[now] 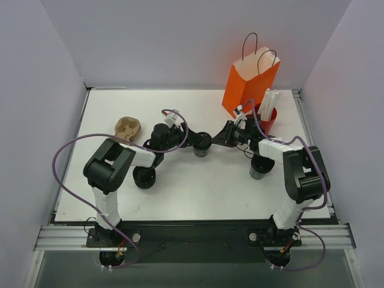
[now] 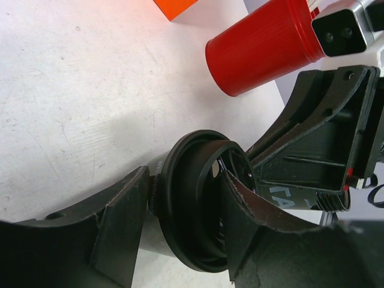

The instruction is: Pack the takeout coffee

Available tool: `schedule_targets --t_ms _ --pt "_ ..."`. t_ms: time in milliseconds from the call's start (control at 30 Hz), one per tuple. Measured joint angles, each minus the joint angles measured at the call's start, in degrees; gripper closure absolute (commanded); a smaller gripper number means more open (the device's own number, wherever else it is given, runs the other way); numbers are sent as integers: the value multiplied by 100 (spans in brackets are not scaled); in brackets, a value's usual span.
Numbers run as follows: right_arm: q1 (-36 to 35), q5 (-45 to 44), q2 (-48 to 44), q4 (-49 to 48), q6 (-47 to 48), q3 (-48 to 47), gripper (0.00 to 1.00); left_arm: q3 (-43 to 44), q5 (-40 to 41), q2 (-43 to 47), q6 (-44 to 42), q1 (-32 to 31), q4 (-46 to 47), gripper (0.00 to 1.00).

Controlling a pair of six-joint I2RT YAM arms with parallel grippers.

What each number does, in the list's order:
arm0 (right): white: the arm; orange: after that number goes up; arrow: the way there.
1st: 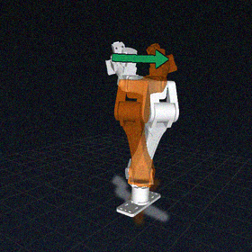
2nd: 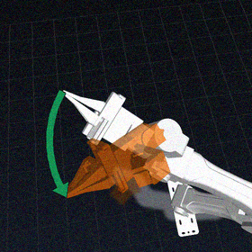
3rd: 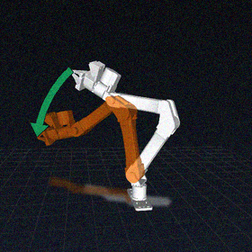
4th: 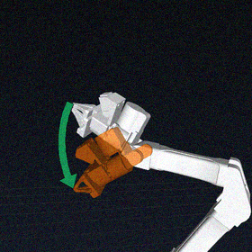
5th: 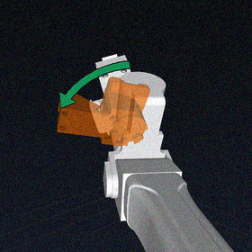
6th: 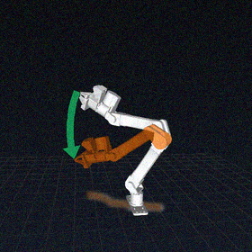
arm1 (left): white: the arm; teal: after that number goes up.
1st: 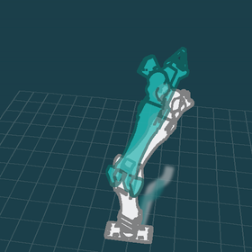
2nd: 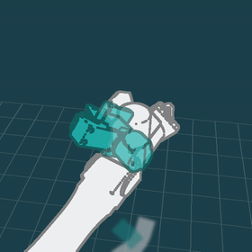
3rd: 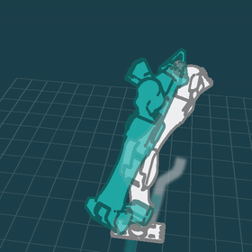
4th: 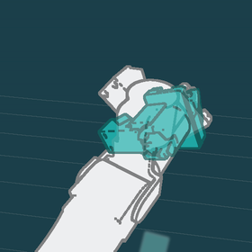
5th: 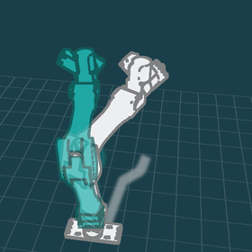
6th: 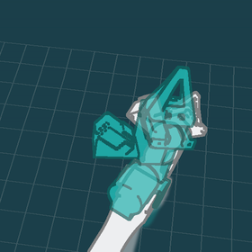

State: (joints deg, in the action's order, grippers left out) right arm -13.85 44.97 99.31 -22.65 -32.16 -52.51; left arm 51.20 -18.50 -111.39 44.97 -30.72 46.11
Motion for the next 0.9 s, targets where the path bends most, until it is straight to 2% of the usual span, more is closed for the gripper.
schedule_targets --t_ms 167,233,567,700,900 --pt "0 -55 -42 -866 -446 461 87 -50 46 -85 37 -4 188 42" --pt "0 -74 2 -1043 -619 538 87 -66 63 -116 46 -4 271 44" --pt "-13 -378 -2 -1858 -1355 1047 85 -66 92 -273 166 -4 579 44" --pt "-13 -417 -125 -1805 -1370 1016 84 -57 101 -254 151 -7 551 44" --pt "-13 -520 -203 -811 -1119 535 80 120 116 -175 85 -24 173 44"
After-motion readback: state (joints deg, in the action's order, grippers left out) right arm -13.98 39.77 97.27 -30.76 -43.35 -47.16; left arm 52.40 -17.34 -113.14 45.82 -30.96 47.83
